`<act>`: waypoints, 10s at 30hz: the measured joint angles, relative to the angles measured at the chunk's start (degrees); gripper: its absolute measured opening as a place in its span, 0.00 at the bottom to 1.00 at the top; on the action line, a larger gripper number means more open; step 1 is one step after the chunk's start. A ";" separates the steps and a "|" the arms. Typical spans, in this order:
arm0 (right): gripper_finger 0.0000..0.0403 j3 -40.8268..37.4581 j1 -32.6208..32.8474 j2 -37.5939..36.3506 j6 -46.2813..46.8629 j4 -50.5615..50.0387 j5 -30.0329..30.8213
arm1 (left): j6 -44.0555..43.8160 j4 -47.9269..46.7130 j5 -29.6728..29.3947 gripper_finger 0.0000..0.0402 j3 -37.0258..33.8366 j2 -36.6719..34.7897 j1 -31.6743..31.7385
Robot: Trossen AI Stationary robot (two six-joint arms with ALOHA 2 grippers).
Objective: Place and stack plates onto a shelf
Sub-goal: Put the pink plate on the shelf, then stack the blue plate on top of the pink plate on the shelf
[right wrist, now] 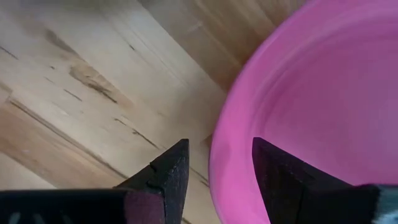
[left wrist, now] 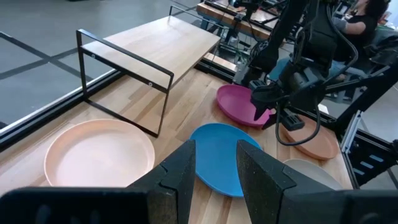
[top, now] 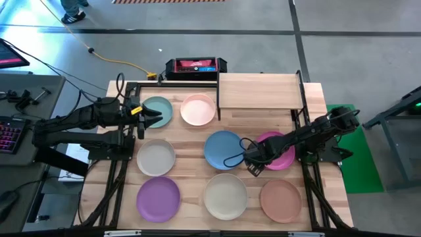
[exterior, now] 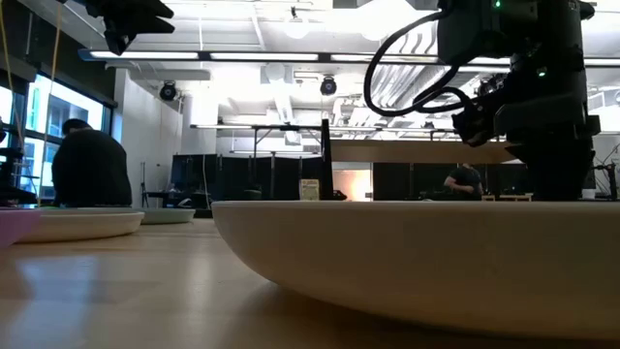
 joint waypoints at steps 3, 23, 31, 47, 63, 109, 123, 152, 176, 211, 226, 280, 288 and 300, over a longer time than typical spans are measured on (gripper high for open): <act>0.39 0.00 0.00 0.75 -0.01 0.04 0.07 | -0.01 0.00 0.00 0.26 0.00 -0.02 0.00; 0.13 0.00 0.00 3.11 3.90 0.08 0.35 | 0.01 0.14 -0.09 0.26 0.00 1.71 0.00; 0.03 0.07 0.02 3.04 3.93 -0.86 -0.86 | 0.03 0.10 -0.09 0.26 0.00 2.91 0.00; 0.00 9.00 0.06 -1.06 5.05 -9.33 -0.86 | 0.03 0.13 -0.44 0.26 0.00 2.99 0.00; 0.00 18.51 3.25 -1.09 8.97 -20.84 1.38 | 0.04 0.13 -0.48 0.26 0.00 2.99 0.00; 0.00 49.26 -23.81 -0.98 -34.89 -41.45 24.22 | 1.99 0.17 -2.07 0.26 0.00 3.02 0.00; 0.00 37.93 -33.46 -0.99 -45.29 -41.43 24.16 | 1.43 0.17 -5.05 0.26 0.00 3.02 0.02; 0.00 33.00 -40.50 -1.09 -44.65 -36.86 22.53 | 1.44 0.20 -7.17 0.26 0.00 3.01 0.02; 0.00 33.03 -43.17 -1.09 -48.22 -36.29 18.17 | -1.52 0.20 -7.19 0.26 0.00 3.00 0.02; 0.21 41.67 -46.47 -1.06 -47.66 -38.35 15.26 | 1.80 1.36 -7.15 0.26 0.00 2.99 0.02; 0.21 59.79 -46.42 -1.07 -49.11 -38.42 4.12 | 5.45 14.22 -5.26 0.26 0.00 3.28 0.07; 0.21 64.72 -13.00 -1.06 -25.64 -37.30 12.77 | 53.71 21.34 4.44 0.26 10.54 51.39 -7.69; 0.21 64.72 -13.00 -1.04 -26.02 -37.30 12.77 | 55.14 21.31 4.44 0.26 10.54 58.63 -10.98; 0.21 64.70 -13.00 -1.04 -26.14 -37.30 12.77 | 58.22 24.36 4.26 0.26 10.54 66.22 -14.45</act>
